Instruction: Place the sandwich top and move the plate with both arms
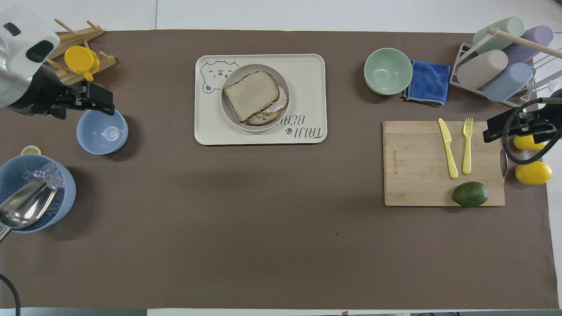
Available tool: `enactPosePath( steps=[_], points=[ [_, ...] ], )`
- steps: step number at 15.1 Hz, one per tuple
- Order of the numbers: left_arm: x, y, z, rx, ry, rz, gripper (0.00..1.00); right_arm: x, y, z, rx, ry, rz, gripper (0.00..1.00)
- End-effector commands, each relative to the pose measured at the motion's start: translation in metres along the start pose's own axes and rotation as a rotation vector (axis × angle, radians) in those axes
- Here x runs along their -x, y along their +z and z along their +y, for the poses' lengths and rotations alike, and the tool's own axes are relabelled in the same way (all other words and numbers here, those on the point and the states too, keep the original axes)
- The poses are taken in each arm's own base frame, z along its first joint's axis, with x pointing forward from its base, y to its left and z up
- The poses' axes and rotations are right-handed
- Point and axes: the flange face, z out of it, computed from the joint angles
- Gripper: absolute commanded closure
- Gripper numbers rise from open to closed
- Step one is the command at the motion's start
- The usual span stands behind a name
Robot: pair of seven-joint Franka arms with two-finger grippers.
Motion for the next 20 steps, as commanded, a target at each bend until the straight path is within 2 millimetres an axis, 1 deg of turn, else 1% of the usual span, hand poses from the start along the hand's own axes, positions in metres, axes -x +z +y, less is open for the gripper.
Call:
enactPosePath(
  steps=[1,3,4,5,7,11,15,16,17,20],
  points=[
    [0.033,-0.004,-0.021,-0.015,0.032,-0.019,0.0,0.004,-0.002,0.001,0.016,-0.018,-0.015,0.0],
    [0.043,-0.002,-0.027,-0.015,0.024,-0.033,0.0,0.005,-0.003,0.001,0.016,-0.018,-0.013,0.0],
    [0.049,0.002,-0.022,-0.018,0.035,-0.048,0.0,0.005,-0.003,0.001,0.016,-0.018,-0.013,0.0],
    [0.053,0.006,-0.022,-0.031,0.038,-0.05,0.0,0.005,-0.003,0.001,0.016,-0.018,-0.013,0.0],
    [0.054,0.011,-0.021,-0.034,0.038,-0.04,0.0,0.005,-0.003,0.001,0.016,-0.018,-0.013,0.0],
    [0.043,0.008,-0.024,-0.033,0.032,0.027,0.0,0.004,-0.002,0.001,0.016,-0.018,-0.015,0.0],
    [0.032,0.001,-0.024,-0.037,0.033,0.036,0.0,0.004,-0.002,0.001,0.016,-0.018,-0.015,0.0],
    [0.031,-0.005,-0.025,-0.043,0.034,0.038,0.0,0.004,-0.002,0.001,0.016,-0.018,-0.015,0.0],
    [0.029,-0.003,-0.025,-0.056,0.037,0.021,0.0,0.004,-0.002,0.001,0.016,-0.018,-0.015,0.0],
    [0.033,0.0,-0.023,-0.058,0.042,-0.002,0.0,0.004,-0.002,0.001,0.016,-0.018,-0.015,0.0]
  ],
)
